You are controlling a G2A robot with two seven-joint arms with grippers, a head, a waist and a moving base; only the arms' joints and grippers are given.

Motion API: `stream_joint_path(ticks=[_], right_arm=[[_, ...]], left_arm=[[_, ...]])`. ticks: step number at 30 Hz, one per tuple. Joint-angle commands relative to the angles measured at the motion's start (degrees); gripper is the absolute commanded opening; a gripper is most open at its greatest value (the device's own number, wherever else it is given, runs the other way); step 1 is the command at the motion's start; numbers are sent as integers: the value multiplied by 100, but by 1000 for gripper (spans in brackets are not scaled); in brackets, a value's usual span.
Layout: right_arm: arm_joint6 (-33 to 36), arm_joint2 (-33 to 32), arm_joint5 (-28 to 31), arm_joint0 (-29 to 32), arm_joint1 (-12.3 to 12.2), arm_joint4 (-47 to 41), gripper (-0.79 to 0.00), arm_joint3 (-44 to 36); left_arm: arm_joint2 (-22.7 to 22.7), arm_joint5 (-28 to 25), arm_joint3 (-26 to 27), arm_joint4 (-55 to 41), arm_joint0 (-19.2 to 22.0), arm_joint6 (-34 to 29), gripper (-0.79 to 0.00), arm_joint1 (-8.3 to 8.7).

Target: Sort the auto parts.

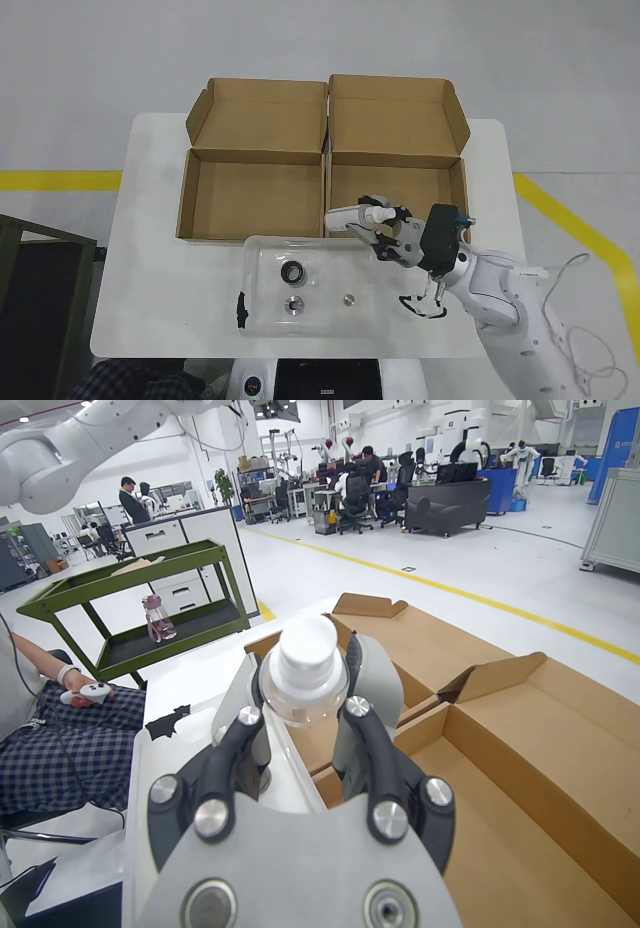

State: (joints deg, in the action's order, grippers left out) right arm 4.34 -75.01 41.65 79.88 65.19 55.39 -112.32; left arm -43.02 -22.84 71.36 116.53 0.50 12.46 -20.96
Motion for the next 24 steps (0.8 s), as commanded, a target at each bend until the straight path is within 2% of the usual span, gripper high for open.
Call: stream_joint_path(ticks=[1, 10, 17, 24], right_arm=[[-58, 10, -28, -12, 3, -18, -785, 1], [-204, 91, -115, -25, 10, 124, -785, 43], [-130, 106, -148, -64, -7, 592, -785, 256], [-45, 91, -117, -361, -30, 1234, -785, 663]], left_arm=[[0, 0, 0, 0, 0, 0, 0, 0], [0, 0, 0, 0, 0, 0, 0, 0], [0, 0, 0, 0, 0, 0, 0, 0], [0, 0, 0, 0, 0, 0, 0, 0]])
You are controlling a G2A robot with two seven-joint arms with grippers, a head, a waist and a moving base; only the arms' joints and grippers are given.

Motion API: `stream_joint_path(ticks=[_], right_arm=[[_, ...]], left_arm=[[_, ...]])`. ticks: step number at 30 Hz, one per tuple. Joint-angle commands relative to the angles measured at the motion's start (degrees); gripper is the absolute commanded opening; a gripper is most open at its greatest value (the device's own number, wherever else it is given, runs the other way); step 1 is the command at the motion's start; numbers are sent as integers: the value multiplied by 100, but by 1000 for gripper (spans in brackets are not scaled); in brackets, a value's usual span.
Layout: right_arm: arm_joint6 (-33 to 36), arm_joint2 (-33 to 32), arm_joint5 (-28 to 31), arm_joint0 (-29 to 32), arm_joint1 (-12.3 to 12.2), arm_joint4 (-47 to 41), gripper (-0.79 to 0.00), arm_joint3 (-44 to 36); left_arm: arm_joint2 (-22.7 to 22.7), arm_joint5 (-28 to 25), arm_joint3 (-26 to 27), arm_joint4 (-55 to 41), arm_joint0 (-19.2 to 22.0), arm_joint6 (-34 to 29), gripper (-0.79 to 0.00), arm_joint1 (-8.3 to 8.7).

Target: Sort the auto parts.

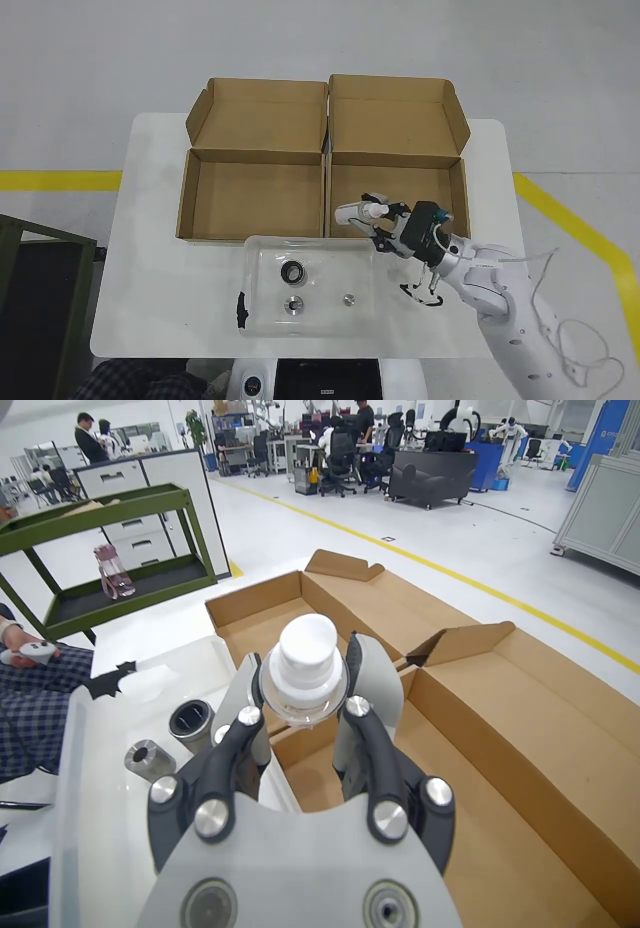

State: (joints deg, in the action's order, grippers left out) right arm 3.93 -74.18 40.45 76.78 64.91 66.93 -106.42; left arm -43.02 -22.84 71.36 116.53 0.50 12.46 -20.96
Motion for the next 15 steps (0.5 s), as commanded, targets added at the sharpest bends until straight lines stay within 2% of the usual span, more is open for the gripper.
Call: stream_joint_path(ticks=[1, 15], right_arm=[[-8, 19, -6, -98, -1, 142, -785, 139], [-272, 524, -304, -982, 86, 834, -785, 1296]], left_arm=[[0, 0, 0, 0, 0, 0, 0, 0], [0, 0, 0, 0, 0, 0, 0, 0]])
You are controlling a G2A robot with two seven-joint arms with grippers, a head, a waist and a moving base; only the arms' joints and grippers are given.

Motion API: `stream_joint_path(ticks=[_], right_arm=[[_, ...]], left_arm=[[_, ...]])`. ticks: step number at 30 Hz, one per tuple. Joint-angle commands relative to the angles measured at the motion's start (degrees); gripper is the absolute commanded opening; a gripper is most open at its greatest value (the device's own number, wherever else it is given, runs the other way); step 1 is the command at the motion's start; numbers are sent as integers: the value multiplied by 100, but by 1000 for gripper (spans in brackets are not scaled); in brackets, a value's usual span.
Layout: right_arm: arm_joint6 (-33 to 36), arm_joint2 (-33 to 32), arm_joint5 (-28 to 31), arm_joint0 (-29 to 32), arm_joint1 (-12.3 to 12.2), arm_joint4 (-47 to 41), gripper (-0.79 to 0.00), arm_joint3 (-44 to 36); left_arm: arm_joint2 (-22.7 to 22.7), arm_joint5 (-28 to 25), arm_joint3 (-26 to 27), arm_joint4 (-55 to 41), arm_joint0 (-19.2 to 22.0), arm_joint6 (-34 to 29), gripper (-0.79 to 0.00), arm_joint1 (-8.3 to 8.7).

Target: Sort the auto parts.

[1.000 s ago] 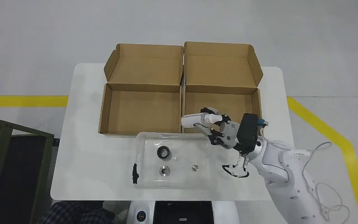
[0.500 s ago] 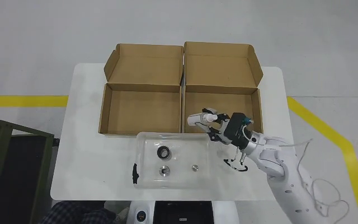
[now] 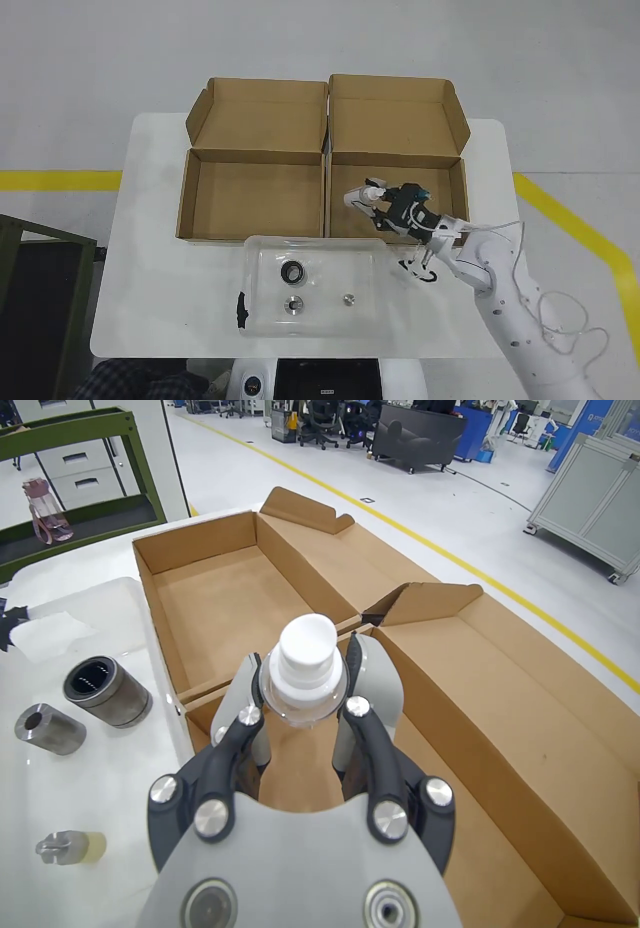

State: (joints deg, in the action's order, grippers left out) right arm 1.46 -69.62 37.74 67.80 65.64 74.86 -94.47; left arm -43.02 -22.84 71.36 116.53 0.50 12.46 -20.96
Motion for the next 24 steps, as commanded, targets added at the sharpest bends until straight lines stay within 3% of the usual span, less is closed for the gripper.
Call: stream_joint_path(ticks=[1, 18, 21, 22, 23, 24], right_arm=[[-62, 131, -61, -155, 28, 58, -785, 188], [-155, 866, -223, -1026, 206, 520, -785, 1322], [-152, 941, -227, -1116, 230, 549, -477, 1437], [-145, 964, -227, -1142, 237, 559, -406, 1472], [-144, 983, -229, -1165, 244, 555, -228, 1498], [-149, 1000, -231, -1183, 250, 551, 0, 1518]], left_arm=[[0, 0, 0, 0, 0, 0, 0, 0], [0, 0, 0, 0, 0, 0, 0, 0], [0, 0, 0, 0, 0, 0, 0, 0], [0, 0, 0, 0, 0, 0, 0, 0], [0, 0, 0, 0, 0, 0, 0, 0], [0, 0, 0, 0, 0, 0, 0, 0]])
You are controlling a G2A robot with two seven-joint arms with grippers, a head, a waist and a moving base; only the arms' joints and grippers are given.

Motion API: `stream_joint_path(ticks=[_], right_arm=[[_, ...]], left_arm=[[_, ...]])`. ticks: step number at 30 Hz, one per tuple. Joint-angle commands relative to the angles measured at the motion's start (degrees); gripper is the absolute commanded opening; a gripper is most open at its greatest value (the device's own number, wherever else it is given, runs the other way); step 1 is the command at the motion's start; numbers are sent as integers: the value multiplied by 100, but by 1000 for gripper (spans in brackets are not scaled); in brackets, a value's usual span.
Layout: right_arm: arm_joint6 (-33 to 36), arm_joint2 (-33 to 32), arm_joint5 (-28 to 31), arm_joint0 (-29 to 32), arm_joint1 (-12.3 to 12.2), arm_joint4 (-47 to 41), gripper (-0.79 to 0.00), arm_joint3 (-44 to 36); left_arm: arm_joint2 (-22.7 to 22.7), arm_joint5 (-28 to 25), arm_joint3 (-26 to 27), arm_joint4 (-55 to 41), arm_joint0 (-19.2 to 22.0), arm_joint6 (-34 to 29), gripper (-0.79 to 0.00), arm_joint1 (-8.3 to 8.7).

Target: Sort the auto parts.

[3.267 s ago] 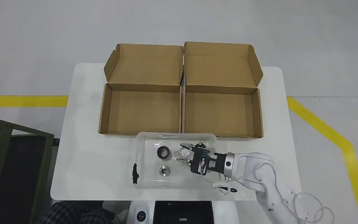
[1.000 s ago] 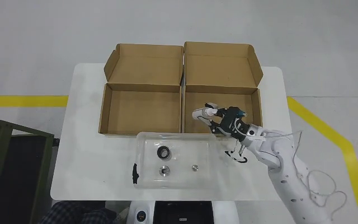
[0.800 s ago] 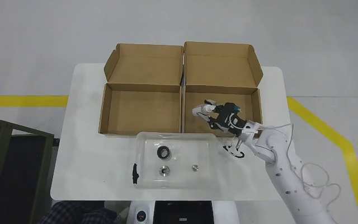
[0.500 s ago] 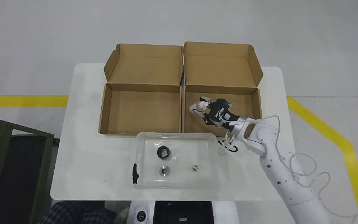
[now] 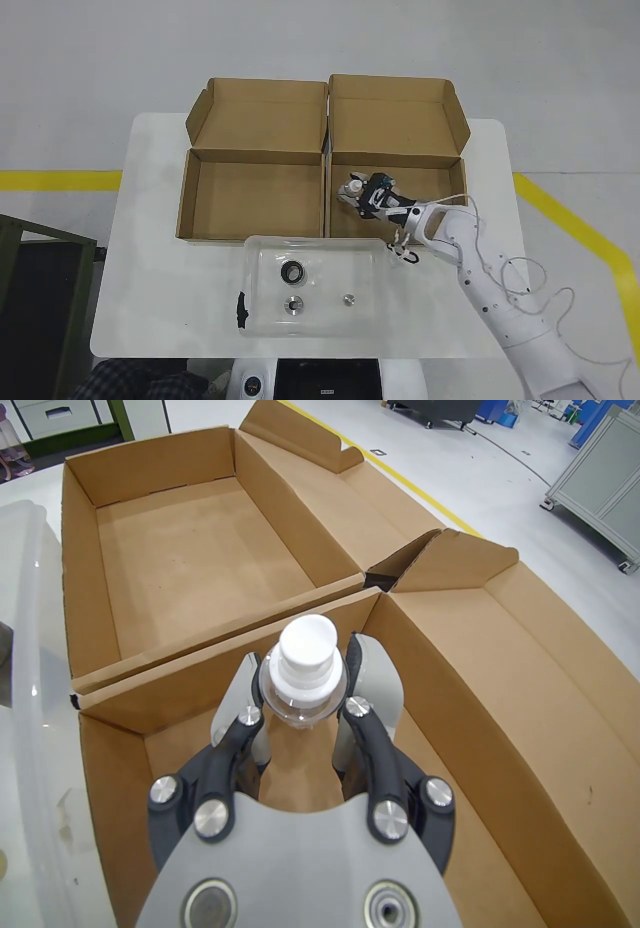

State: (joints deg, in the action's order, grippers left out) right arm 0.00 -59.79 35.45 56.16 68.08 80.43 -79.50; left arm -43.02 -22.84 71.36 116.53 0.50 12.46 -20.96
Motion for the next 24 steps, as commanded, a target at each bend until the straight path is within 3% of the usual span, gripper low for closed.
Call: stream_joint_path(ticks=[1, 11, 24], right_arm=[[1, 28, 6, -34, 11, -16, 0, 45], [48, -243, -35, -1, -6, -422, 0, -272], [1243, -1028, 411, 896, -222, -1045, 0, -2248]], left_arm=[[0, 0, 0, 0, 0, 0, 0, 0], [0, 0, 0, 0, 0, 0, 0, 0], [0, 0, 0, 0, 0, 0, 0, 0]])
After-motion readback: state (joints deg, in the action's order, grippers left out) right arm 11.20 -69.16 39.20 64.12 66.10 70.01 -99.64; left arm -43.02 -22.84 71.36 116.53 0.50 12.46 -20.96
